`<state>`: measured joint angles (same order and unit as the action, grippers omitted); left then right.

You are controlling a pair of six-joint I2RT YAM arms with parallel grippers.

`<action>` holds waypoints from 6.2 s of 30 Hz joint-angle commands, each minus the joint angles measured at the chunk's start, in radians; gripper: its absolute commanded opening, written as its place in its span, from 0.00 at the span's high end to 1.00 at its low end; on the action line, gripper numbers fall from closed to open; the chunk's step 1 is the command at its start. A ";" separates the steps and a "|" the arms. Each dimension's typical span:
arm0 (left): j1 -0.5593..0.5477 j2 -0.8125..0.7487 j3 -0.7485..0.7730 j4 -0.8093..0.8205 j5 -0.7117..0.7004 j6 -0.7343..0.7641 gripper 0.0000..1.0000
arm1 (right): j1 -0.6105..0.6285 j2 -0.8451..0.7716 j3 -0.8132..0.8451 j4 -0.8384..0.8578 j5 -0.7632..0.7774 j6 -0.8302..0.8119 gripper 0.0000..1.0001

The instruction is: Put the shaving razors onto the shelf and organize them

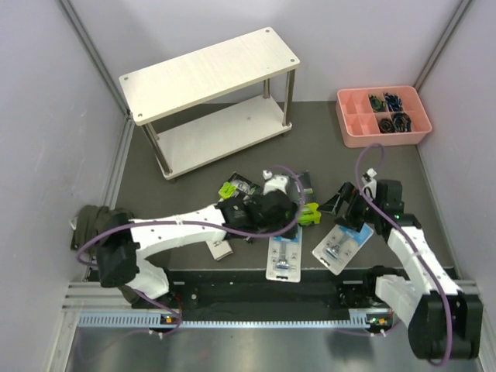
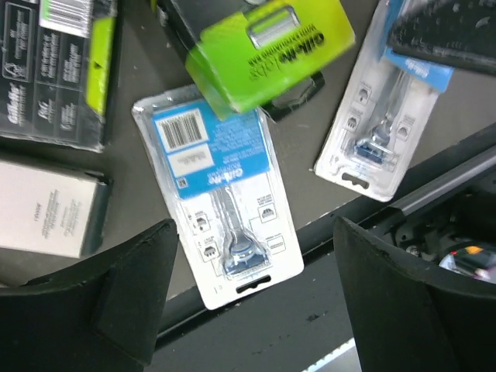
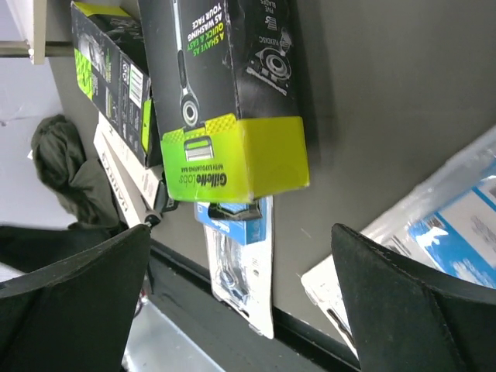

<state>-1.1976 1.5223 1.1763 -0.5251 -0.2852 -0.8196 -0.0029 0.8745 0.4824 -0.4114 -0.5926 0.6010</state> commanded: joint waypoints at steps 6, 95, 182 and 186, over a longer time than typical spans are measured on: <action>0.277 -0.228 -0.227 0.283 0.412 0.089 0.14 | -0.002 0.191 0.044 0.220 -0.101 0.025 0.01; 0.451 -0.513 -0.520 0.669 0.506 -0.076 0.01 | 0.060 0.170 0.124 0.427 -0.460 0.154 0.83; 0.589 -0.283 -0.669 1.584 0.561 -0.536 1.00 | 0.736 0.261 -0.194 1.531 0.395 0.692 0.38; 0.589 -0.286 -0.675 1.585 0.561 -0.543 1.00 | 0.738 0.265 -0.209 1.559 0.415 0.694 0.49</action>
<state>-0.6140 1.2606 0.4946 0.8875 0.2653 -1.3361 0.7181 1.1416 0.2863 0.9852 -0.1997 1.2995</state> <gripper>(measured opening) 0.446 0.564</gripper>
